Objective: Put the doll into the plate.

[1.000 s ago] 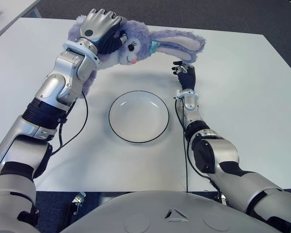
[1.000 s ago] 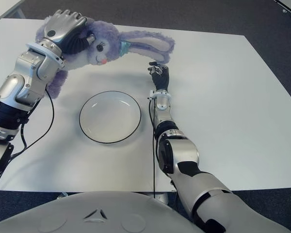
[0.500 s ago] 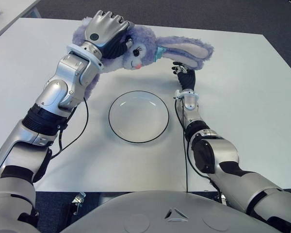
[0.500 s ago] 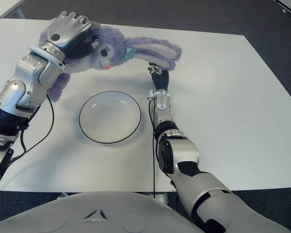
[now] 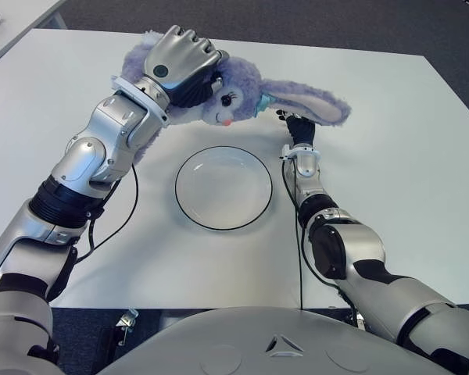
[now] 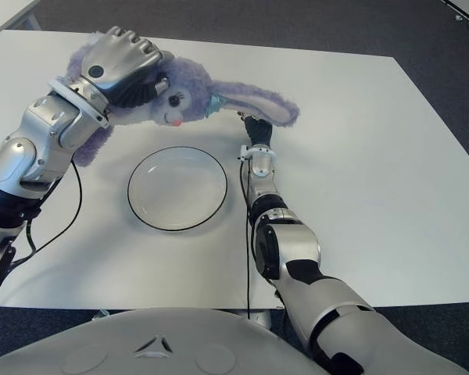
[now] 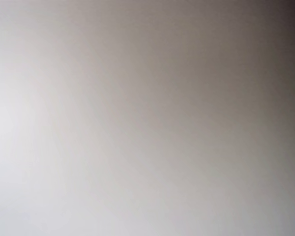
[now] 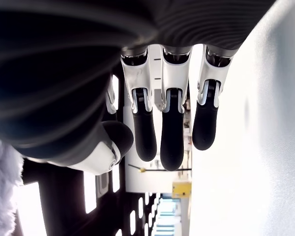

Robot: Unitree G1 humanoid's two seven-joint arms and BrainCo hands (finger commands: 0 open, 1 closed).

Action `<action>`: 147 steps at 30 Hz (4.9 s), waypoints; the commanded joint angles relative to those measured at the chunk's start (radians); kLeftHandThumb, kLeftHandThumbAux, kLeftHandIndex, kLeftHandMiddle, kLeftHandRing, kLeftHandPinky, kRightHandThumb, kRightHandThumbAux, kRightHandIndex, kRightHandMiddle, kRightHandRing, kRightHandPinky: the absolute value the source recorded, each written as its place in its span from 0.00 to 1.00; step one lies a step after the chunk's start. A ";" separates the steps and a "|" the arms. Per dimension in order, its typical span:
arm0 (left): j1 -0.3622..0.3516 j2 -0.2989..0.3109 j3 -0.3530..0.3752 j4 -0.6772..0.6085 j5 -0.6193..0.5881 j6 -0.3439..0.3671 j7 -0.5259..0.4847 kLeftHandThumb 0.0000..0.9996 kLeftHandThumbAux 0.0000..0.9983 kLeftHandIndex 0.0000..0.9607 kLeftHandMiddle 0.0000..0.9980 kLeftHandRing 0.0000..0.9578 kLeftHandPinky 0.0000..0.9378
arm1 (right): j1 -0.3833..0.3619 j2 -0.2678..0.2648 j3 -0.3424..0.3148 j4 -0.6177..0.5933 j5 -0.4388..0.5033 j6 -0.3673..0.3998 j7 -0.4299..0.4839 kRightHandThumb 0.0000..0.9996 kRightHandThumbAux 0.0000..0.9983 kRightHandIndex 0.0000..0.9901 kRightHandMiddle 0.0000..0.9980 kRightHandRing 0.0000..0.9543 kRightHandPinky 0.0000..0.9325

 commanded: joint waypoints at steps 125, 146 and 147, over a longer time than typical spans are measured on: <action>0.682 -0.458 -0.029 -0.184 -0.077 0.032 0.051 0.70 0.70 0.45 0.74 0.76 0.71 | 0.226 0.034 -0.018 0.120 0.003 0.069 0.015 1.00 0.69 0.44 0.36 0.47 0.43; 0.789 -0.369 -0.001 -0.447 -0.171 0.075 -0.190 0.08 0.41 0.10 0.31 0.35 0.34 | 0.222 0.033 0.001 0.119 -0.012 0.069 -0.007 1.00 0.69 0.44 0.36 0.47 0.42; 0.789 -0.366 0.000 -0.459 -0.178 0.085 -0.209 0.07 0.41 0.07 0.27 0.32 0.30 | 0.222 0.033 0.002 0.120 -0.011 0.069 -0.007 1.00 0.69 0.44 0.36 0.47 0.42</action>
